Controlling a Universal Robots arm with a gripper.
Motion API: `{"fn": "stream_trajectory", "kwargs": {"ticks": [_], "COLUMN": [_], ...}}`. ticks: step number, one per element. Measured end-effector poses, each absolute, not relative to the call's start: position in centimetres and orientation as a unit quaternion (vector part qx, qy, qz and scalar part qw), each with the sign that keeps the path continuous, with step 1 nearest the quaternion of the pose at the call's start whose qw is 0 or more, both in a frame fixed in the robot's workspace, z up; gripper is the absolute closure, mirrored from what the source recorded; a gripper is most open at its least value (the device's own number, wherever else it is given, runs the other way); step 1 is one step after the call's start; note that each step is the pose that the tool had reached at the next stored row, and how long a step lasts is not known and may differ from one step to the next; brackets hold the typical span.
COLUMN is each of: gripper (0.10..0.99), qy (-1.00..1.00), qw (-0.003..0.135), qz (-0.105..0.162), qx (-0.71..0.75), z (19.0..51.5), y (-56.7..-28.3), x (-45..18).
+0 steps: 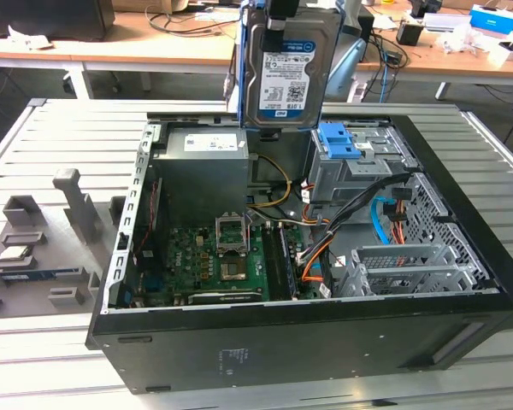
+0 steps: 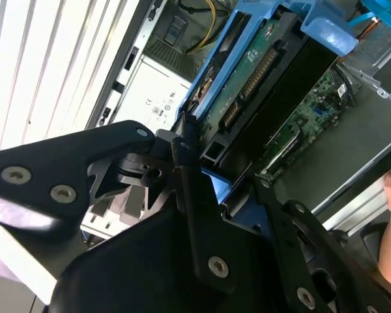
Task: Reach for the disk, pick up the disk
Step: 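Pick up the disk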
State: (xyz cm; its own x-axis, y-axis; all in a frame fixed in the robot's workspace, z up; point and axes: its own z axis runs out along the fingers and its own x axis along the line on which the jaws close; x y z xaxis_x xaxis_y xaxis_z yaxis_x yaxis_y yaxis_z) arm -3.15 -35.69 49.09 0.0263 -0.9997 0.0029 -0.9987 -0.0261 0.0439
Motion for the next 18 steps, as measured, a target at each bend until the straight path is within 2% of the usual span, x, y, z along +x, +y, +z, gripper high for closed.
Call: {"fn": "stream_trajectory", "kwargs": {"ticks": [18], "gripper": [0.718], "qy": [-0.698], "qw": [0.017], "qz": [-0.014], "qx": [0.716], "z": [49.1], "y": [-39.8], "x": [-3.1]}}
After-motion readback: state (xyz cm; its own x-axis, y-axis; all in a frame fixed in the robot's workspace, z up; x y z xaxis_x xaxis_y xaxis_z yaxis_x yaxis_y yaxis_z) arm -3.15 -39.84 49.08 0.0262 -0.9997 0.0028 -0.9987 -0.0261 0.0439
